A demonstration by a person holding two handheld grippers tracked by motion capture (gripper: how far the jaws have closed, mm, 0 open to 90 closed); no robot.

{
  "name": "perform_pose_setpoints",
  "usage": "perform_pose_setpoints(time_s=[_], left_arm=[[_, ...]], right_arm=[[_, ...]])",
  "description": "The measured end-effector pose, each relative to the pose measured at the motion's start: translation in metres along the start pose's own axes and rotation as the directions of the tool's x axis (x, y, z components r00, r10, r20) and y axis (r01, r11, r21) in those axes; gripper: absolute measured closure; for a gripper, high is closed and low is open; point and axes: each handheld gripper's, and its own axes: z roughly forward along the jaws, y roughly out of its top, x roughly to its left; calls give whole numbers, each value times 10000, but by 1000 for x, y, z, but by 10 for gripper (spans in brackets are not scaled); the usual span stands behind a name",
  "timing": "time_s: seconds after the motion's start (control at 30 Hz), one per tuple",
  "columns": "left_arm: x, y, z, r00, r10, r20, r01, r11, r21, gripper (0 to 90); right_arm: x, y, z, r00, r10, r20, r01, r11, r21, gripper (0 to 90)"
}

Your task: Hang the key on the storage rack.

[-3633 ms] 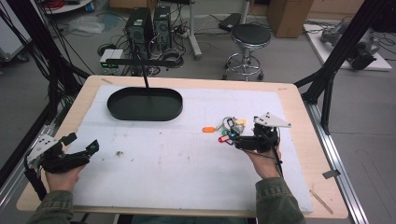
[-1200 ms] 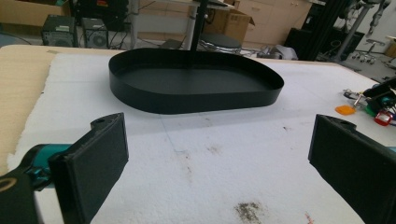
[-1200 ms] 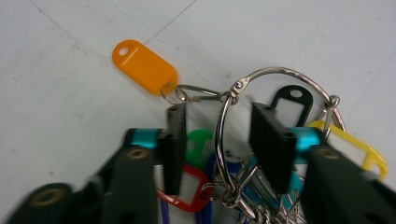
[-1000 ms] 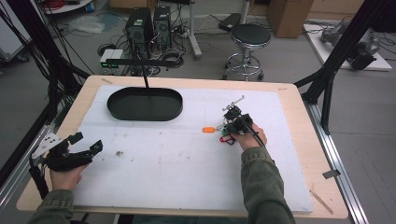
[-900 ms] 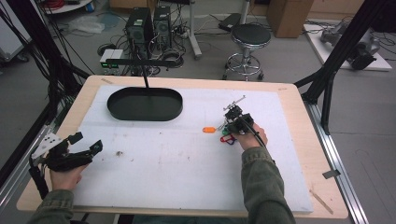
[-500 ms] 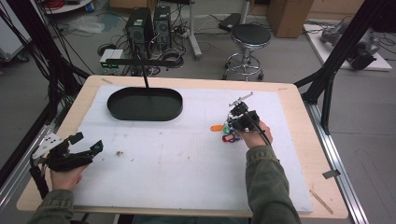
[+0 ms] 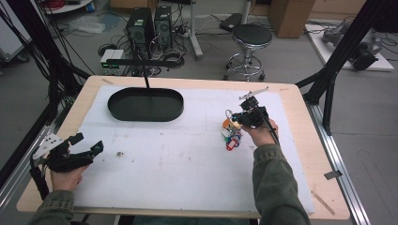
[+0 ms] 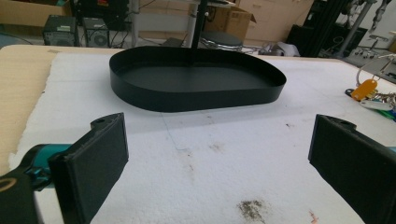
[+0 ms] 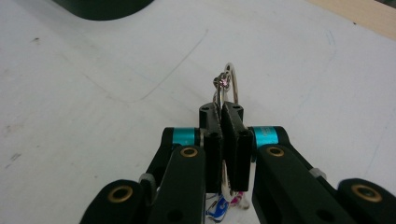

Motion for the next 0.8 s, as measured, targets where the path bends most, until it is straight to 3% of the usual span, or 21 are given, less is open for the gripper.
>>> perform_pose_setpoints(time_s=[0.13, 0.17, 0.4, 0.8], left_arm=[[0, 0, 0, 10000, 9, -7, -9, 10000, -6, 54], [0, 0, 0, 10000, 8, -11, -8, 10000, -4, 53], [0, 0, 0, 10000, 9, 8, -9, 10000, -17, 53], [0, 0, 1, 10000, -32, 53, 32, 10000, -10, 53]], right_arm=[[6, 7, -7, 9995, -301, -102, 299, 9994, -185, 872], [10, 14, -12, 9986, -514, -155, 506, 9976, -479, 872], [22, 32, -24, 9956, -838, -426, 792, 9919, -996, 872], [28, 48, -34, 9876, -715, -1397, 448, 9816, -1854, 872]])
